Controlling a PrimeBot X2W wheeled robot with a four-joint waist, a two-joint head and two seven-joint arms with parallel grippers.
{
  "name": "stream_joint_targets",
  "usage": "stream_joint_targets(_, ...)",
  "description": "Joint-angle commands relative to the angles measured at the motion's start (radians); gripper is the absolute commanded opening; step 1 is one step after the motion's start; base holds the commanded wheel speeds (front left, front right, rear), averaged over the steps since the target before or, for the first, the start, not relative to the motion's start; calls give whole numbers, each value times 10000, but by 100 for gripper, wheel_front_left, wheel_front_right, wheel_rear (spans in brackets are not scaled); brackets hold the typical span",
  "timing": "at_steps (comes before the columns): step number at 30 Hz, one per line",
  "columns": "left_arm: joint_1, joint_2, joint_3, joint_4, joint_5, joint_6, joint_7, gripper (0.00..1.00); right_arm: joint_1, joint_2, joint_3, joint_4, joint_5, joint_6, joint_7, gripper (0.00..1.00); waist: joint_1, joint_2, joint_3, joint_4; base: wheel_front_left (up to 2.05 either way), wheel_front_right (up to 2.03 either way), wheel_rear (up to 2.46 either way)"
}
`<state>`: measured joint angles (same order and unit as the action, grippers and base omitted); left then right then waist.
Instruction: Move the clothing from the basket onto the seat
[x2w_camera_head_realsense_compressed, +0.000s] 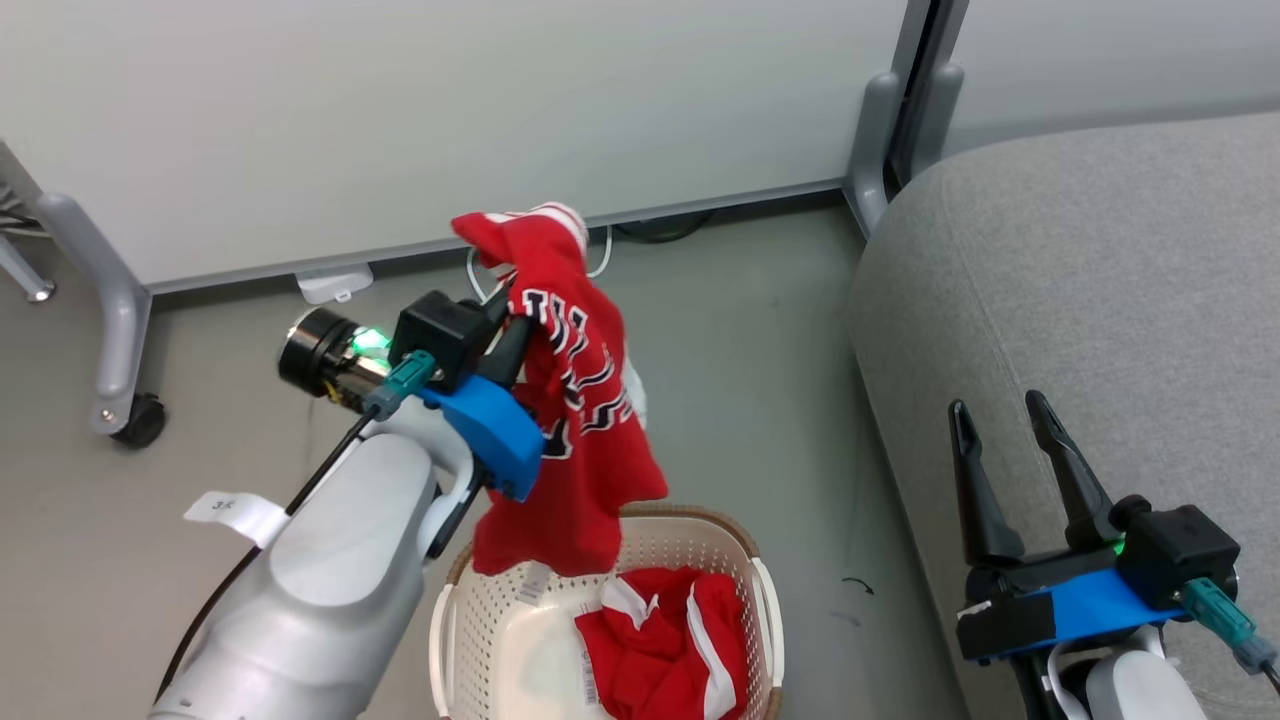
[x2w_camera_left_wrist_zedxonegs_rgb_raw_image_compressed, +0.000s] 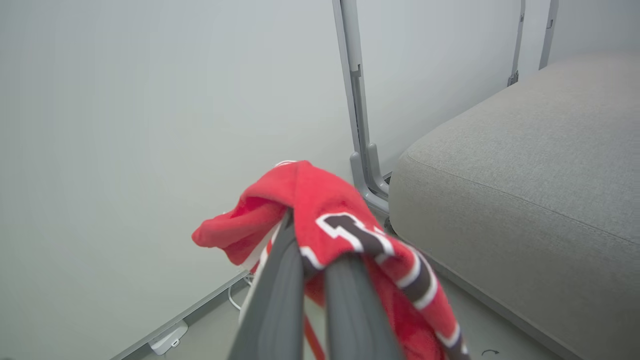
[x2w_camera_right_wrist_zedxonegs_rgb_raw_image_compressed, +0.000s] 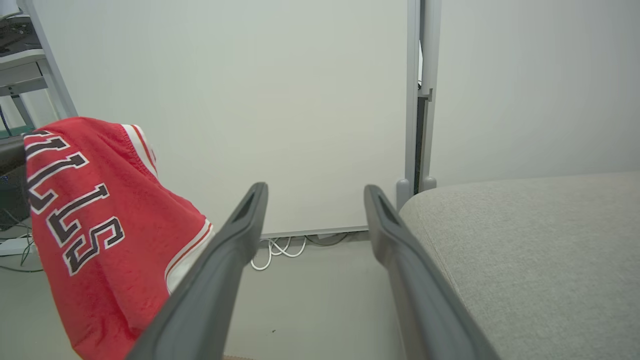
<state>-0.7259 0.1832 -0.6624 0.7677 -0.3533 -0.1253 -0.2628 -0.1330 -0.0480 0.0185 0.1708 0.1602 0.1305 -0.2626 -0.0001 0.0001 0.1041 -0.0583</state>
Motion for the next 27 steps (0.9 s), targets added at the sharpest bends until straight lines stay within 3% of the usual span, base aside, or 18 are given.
stream_joint_targets(1, -196, -56, 44, -142, -5, 5, -30, 0, 172, -41, -2, -33, 15, 5, -35, 100, 1, -1, -122, 45, 0, 0, 0)
stream_joint_targets(15, -596, -738, -646, -1273, -685, -48, 302, 0, 515, -41, 133, -11, 197, 5, -33, 100, 1, -1, -655, 112, 0, 0, 0)
stream_joint_targets(27, -688, -664, -1131, -1764, -1099, -48, 527, 0, 458, -41, 414, -160, 145, 5, -33, 100, 1, -1, -757, 183, 0, 0, 0)
